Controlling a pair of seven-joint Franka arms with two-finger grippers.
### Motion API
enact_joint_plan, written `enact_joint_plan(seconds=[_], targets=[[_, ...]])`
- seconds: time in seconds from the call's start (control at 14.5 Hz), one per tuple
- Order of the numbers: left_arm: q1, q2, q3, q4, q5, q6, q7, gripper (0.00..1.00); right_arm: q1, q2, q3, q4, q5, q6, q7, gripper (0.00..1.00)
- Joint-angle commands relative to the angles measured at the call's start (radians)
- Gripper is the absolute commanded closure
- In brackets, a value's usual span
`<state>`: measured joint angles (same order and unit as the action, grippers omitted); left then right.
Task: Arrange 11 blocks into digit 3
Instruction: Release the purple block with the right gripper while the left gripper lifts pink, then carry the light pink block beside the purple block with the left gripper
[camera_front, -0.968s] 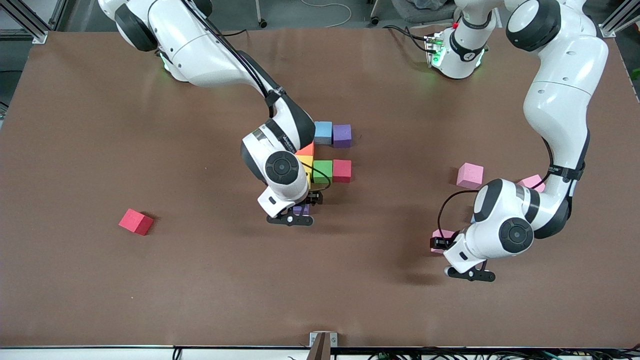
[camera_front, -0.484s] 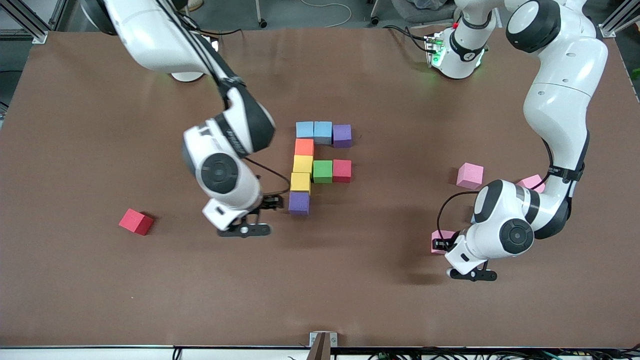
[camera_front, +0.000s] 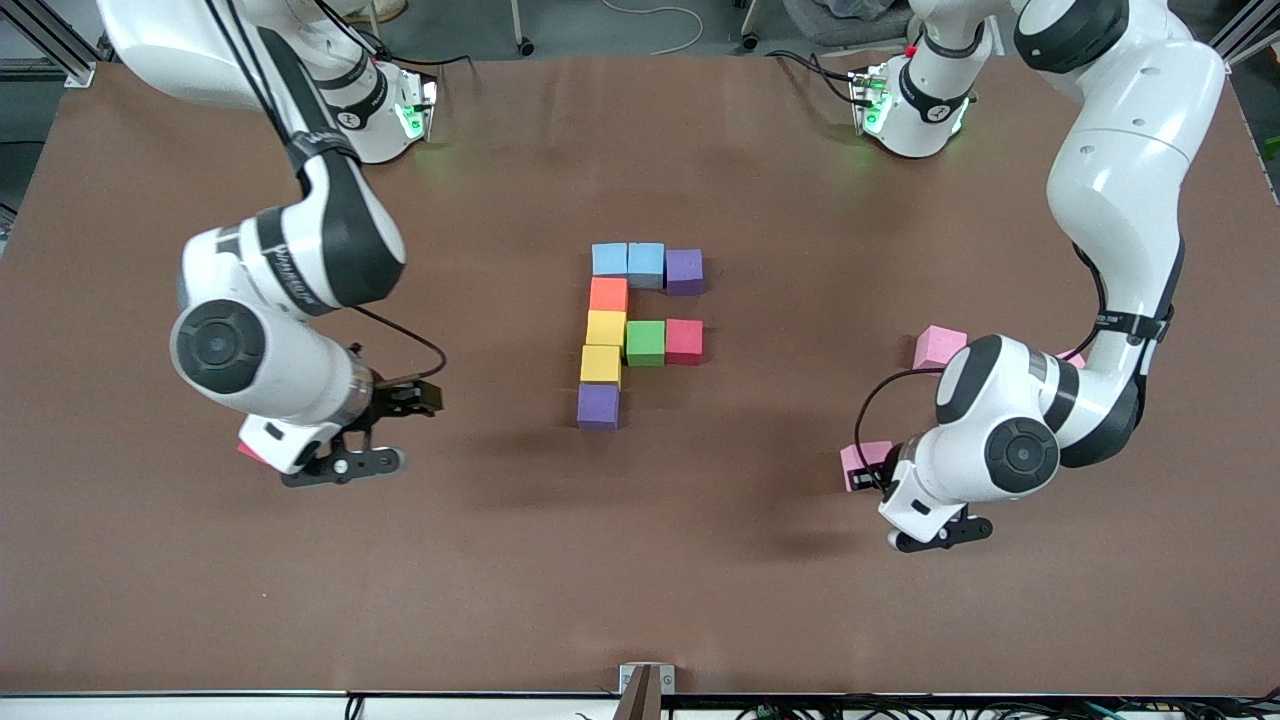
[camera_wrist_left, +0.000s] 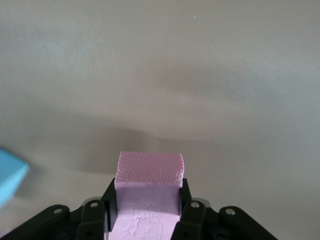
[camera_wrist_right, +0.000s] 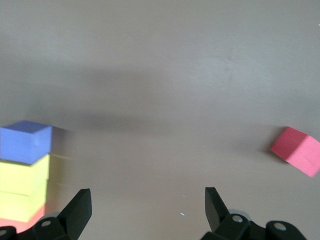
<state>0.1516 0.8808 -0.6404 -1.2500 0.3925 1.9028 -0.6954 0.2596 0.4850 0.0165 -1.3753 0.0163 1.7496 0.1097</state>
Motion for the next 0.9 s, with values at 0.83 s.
enact_joint_plan(seconds=[0.83], targets=[[-0.219,0.007,-0.084,-0.031,0.057,0.088,-1.276,0.7,-0.367,-0.327,0.014,-0.055,-0.081,-0.375,-0.344,0.0]])
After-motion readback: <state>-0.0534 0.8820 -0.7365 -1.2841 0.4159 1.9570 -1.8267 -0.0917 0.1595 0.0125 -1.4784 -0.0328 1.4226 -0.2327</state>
